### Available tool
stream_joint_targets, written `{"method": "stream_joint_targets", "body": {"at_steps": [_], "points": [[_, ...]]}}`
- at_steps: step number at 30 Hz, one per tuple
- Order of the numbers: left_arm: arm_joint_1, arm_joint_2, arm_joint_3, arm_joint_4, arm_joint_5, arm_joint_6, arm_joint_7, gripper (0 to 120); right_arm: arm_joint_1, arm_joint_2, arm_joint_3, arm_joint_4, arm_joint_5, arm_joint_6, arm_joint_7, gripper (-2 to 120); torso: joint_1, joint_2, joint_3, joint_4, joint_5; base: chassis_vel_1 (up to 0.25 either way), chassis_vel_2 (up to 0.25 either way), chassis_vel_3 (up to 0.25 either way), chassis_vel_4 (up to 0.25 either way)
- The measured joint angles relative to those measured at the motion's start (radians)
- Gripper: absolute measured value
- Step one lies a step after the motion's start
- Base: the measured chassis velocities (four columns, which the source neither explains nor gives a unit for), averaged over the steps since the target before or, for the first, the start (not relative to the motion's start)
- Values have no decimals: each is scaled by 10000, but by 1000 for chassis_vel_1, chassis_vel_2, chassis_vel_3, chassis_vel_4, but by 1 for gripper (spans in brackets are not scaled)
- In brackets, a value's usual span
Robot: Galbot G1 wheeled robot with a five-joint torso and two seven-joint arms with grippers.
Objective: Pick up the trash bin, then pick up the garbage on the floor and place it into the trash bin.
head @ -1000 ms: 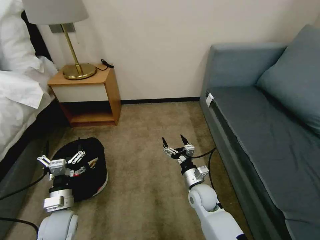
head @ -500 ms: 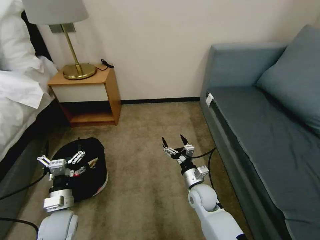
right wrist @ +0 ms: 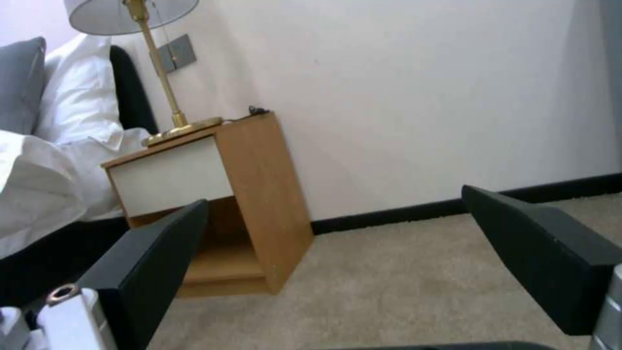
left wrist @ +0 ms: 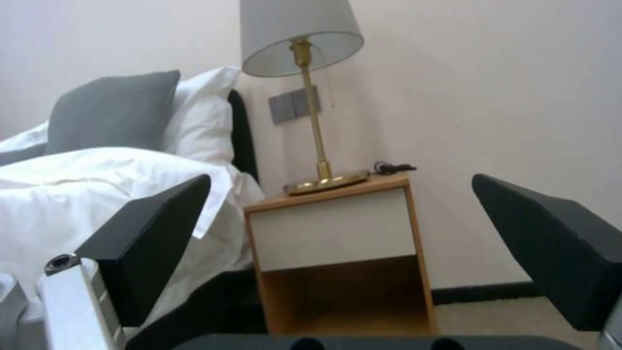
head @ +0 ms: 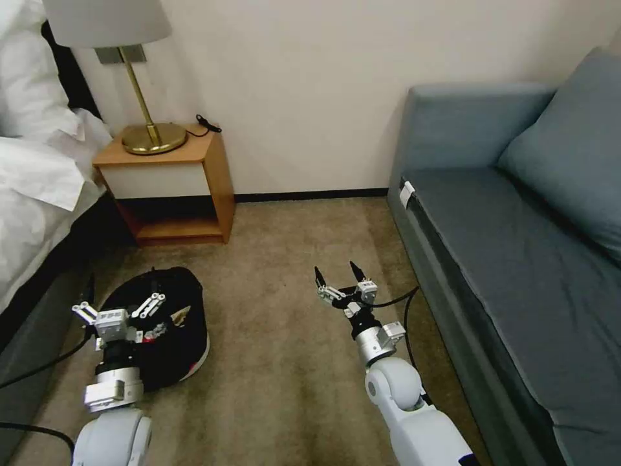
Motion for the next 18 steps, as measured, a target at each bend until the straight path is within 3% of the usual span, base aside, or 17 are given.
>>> {"method": "stream_joint_targets", "body": {"at_steps": [18], "points": [[0, 0, 0, 0, 0, 0, 0, 100, 0, 0, 0, 0, 0, 0, 0, 100, 0, 0, 0, 0, 0, 0, 0, 0, 0]]}}
